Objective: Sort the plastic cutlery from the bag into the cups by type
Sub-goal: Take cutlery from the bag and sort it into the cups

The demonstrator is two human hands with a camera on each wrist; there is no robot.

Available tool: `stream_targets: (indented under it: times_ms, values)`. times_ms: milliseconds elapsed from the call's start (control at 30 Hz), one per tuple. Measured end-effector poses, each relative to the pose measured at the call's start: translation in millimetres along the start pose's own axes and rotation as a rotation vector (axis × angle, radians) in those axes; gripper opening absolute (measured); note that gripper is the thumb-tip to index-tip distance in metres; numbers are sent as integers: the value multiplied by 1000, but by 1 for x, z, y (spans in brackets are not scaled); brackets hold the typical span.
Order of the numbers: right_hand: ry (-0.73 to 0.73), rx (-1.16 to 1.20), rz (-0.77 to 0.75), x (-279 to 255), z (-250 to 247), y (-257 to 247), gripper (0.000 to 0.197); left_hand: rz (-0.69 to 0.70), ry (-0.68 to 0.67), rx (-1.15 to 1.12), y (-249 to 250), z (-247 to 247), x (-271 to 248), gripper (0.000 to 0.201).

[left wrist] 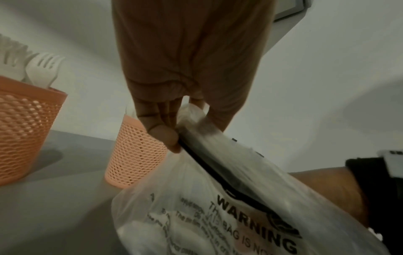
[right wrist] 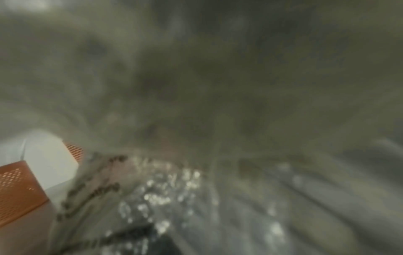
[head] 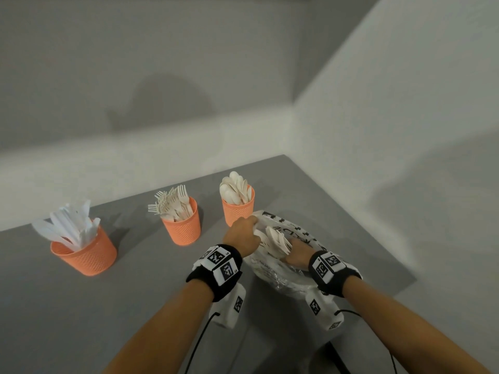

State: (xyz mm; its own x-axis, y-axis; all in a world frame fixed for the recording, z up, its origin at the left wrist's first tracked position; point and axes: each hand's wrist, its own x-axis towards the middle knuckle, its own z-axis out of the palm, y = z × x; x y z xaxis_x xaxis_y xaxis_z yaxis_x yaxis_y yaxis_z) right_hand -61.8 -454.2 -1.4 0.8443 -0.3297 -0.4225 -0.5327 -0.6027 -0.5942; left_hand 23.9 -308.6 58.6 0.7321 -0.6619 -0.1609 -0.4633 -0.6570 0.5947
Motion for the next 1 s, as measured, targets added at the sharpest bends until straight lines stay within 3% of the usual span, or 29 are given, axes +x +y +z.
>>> stream_targets:
  times_ms: [100, 300, 500, 600, 700, 833, 1000]
  values:
    - [47, -13, -52, -8, -2, -1, 37, -17, 8, -49, 0, 1, 0, 49]
    - [105, -61, -67, -18, -11, 4, 41, -51, 63, -260, -4, 3, -1, 37]
    - [121, 68, -45, -17, -11, -1, 30, 123, 9, -118, 4, 13, -13, 45]
    - [140, 192, -70, -16, -6, -10, 26, 116, -5, -16, 11, 18, -17, 39]
    - [143, 299, -63, -16, -4, -13, 34, 108, 48, -103, 11, 17, -18, 42]
    - [122, 268, -66, -16, -7, -11, 30, 88, 92, -187, 8, 13, -17, 61]
    - [146, 291, -67, -17, -5, -10, 21, 126, 36, -42, 11, 17, -17, 60]
